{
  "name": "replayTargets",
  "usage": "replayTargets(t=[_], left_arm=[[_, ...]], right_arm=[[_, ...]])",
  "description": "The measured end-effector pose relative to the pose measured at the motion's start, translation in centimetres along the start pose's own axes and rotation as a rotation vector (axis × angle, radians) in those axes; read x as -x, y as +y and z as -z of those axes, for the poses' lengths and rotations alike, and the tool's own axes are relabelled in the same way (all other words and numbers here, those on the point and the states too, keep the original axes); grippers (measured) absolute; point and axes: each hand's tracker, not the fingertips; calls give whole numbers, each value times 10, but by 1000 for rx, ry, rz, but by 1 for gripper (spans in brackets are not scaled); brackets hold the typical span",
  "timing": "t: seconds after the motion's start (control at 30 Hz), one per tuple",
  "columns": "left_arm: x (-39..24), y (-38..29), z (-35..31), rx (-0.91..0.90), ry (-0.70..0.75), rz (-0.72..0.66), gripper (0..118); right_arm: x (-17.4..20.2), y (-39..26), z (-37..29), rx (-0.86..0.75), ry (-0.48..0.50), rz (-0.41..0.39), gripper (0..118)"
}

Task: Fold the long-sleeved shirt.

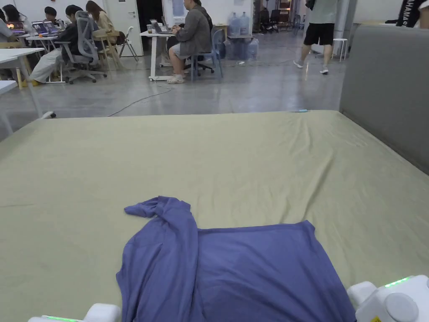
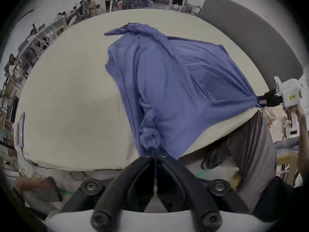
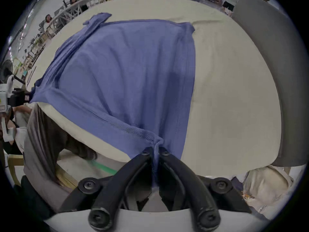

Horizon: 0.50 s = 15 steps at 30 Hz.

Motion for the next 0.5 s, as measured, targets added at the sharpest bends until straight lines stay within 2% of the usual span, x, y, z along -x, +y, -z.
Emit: replayTargets(t=[0.03,0.07,0.1,0.13,0.17,0.2,0.3,0.4,0.43,0.47,0.5], left_arm=[[0,1,0,2,2,0,0],[1,2,-1,-8,-4,-14,0],[4,4,-4,-24,-14,-48,11],[6,7,-9,-34,-17,-62,54],[8,10,-16,-41,-31,-61,96],[8,10,-21,-56,-32,-64,118],[10,18,-41,-127,-30,-42,118],[11,40,-54,-174,9,-63,113],[13,49,-58,-220,10,-61,102],[5,53,-65,-253,10,-30,70],[4,63,-65,-252,27,-26,23]], right_arm=[[1,0,0,4,-1,0,4],[0,1,-2,-4,-5,8,11],[-1,2,-7,-29,-2,34,36],[-3,2,-14,-54,-6,40,87],[-5,3,-21,-63,1,33,112],[-5,3,-27,-88,-11,34,116],[-8,8,-54,-208,-53,47,116],[-11,21,-70,-241,-63,99,91],[-10,25,-76,-279,-59,104,63],[-10,30,-77,-287,-47,99,8],[-9,33,-76,-281,-74,101,0]])
